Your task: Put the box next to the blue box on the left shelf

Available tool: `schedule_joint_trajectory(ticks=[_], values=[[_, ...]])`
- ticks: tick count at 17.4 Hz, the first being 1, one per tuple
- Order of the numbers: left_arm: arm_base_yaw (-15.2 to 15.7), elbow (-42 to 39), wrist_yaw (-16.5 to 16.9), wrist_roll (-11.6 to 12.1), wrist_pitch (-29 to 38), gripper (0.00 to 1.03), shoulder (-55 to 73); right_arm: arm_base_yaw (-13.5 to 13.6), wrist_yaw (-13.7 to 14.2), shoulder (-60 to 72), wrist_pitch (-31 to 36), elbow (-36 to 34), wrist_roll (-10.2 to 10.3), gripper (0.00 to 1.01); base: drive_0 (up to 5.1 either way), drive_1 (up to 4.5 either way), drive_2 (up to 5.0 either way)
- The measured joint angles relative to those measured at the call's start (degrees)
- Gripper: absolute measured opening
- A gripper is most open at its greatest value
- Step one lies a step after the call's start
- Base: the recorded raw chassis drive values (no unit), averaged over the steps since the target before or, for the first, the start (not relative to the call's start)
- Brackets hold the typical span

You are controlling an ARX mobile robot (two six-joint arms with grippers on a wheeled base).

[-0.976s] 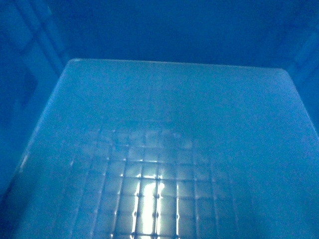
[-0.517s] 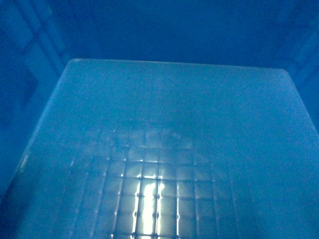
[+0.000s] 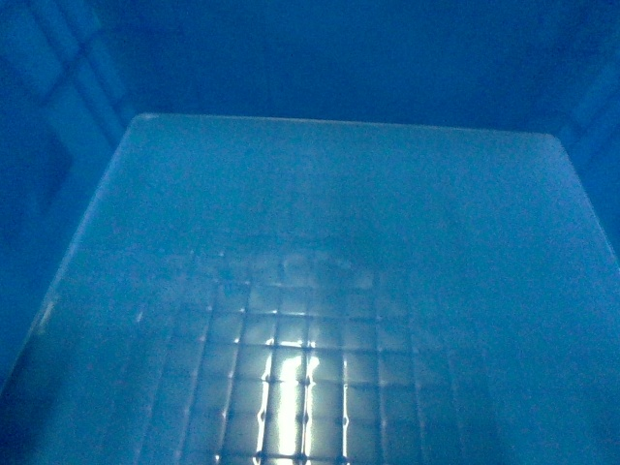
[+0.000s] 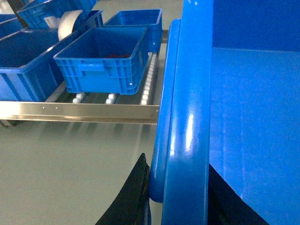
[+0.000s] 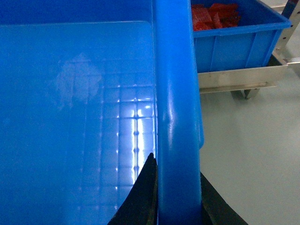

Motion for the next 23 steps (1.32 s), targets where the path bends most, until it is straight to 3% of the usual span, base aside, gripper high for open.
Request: schedule_joint_trajectory(ticks=[23], values=[[0.0, -0.02, 0.09, 0.0, -0.07, 0.2, 0.02, 0.0, -0.04, 0.0, -0.02, -0.11, 0.0, 0.09, 0.0, 0.0, 0.0]])
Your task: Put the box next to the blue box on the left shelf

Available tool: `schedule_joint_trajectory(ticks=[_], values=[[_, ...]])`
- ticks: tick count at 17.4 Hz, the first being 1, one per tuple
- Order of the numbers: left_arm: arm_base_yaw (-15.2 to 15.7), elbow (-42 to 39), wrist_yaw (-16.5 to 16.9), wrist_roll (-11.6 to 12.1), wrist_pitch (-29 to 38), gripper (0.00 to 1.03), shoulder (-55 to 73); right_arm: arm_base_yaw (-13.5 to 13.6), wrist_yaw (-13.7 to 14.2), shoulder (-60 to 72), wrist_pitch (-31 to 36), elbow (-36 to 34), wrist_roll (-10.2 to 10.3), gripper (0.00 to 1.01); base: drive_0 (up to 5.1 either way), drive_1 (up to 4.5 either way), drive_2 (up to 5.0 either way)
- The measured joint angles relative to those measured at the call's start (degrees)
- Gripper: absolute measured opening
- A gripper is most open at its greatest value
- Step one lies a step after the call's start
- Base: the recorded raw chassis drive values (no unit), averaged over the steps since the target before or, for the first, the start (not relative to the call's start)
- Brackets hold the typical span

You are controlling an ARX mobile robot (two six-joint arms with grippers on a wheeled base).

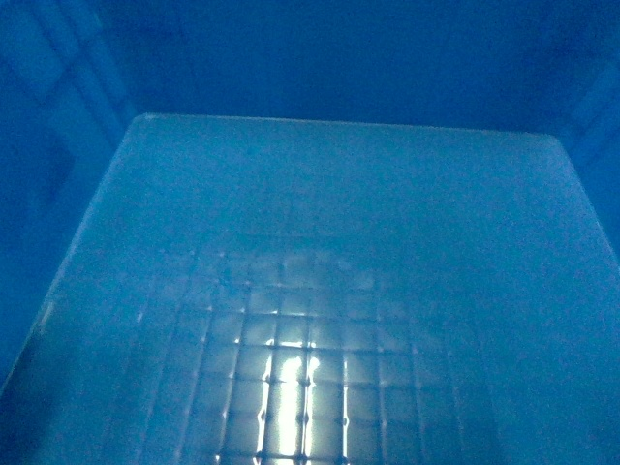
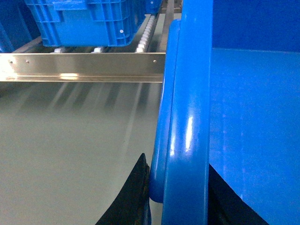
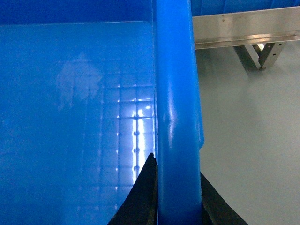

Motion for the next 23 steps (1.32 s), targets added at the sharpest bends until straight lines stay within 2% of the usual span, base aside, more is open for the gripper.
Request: schedule_joint_trajectory(ticks=[2, 23], values=[[0.0, 0.0, 0.0, 0.0, 0.0, 0.2, 0.0, 0.0, 0.0, 0.0, 0.0, 0.0, 0.0, 0.09, 0.0, 0.0, 0.0], [0.0, 0.0, 0.02, 0.0, 0.04, 0.2, -0.07, 0.0, 0.04, -0.15, 0.0, 0.0, 0.0, 0.09, 0.1, 4.39, -4.3]])
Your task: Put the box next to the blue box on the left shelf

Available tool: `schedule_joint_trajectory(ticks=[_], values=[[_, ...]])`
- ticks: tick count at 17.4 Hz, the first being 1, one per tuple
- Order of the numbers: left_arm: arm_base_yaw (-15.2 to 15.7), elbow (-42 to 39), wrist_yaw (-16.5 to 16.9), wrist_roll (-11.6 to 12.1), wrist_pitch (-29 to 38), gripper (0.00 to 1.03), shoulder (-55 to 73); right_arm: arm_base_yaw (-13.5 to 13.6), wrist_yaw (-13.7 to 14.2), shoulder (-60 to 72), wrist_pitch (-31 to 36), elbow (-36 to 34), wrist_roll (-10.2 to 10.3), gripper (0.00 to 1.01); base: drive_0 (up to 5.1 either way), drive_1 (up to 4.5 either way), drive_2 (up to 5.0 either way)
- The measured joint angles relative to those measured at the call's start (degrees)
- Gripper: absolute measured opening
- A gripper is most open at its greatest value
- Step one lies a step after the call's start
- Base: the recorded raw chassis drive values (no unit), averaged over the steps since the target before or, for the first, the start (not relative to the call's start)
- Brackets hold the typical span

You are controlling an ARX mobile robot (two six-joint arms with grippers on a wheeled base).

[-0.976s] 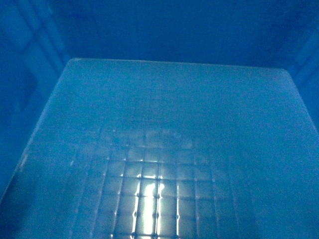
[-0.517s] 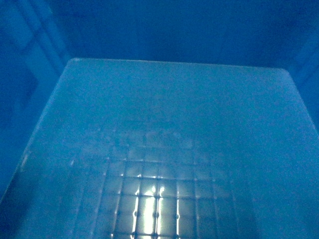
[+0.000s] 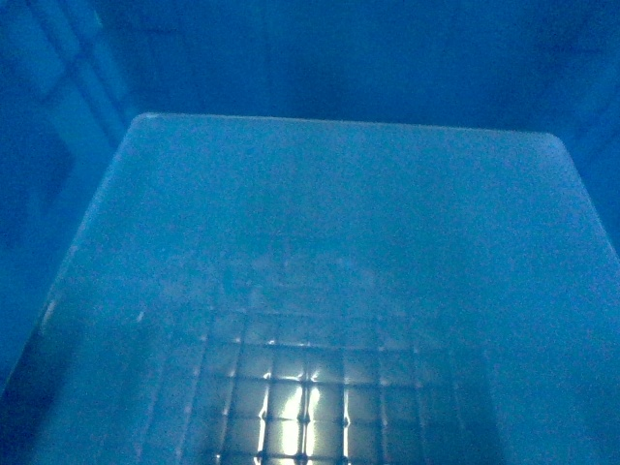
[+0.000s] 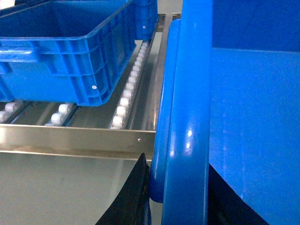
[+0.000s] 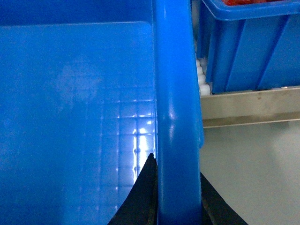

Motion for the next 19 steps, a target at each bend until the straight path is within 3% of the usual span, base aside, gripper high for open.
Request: schedule_joint_trajectory(ticks=[19], values=[[0.0, 0.0, -0.02, 0.04, 0.37, 0.19, 0.0, 0.0, -0.04, 0.11, 0.24, 0.0, -0.02, 0.09, 0.0, 4.1, -4.1]])
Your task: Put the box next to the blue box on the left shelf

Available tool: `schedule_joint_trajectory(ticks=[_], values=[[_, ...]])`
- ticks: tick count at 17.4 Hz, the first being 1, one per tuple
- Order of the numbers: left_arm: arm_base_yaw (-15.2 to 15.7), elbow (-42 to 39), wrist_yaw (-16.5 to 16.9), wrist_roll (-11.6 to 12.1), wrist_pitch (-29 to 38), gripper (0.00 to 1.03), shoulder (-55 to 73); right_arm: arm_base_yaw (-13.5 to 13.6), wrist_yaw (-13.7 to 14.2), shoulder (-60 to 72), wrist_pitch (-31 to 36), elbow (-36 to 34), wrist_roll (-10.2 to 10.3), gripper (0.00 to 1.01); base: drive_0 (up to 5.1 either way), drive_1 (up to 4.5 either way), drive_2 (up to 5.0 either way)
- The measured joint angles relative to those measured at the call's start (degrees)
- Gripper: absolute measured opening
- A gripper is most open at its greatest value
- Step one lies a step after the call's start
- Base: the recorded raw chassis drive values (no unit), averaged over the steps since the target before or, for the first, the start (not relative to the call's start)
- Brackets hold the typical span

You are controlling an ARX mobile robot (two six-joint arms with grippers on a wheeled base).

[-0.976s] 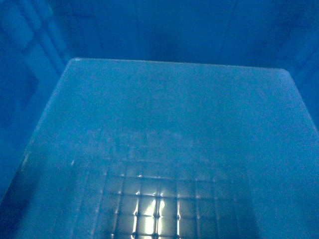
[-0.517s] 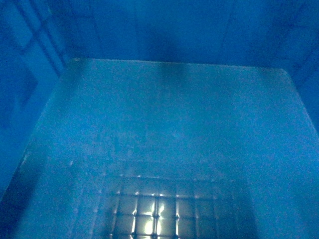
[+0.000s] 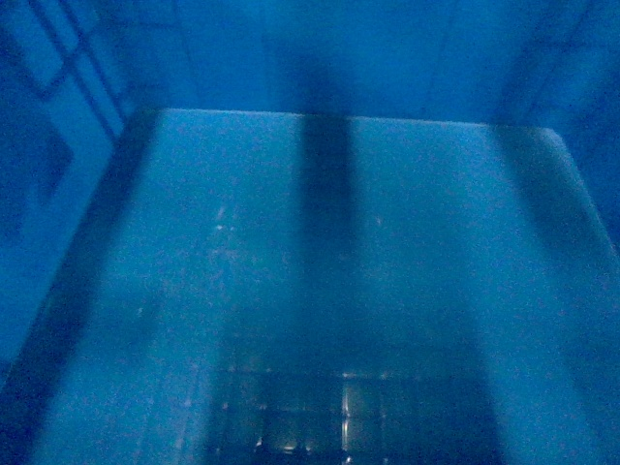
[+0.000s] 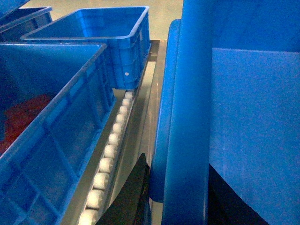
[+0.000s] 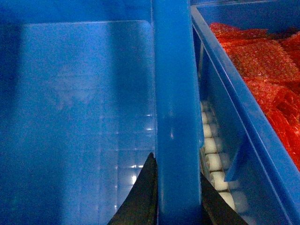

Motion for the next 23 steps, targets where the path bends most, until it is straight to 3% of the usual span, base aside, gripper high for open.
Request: schedule_joint_trajectory(ticks=[23], values=[[0.0, 0.0, -0.07, 0.0, -0.33, 0.19, 0.22, 0.0, 0.02, 0.13, -0.24, 0.0, 0.02, 0.09, 0.0, 0.0, 0.0]])
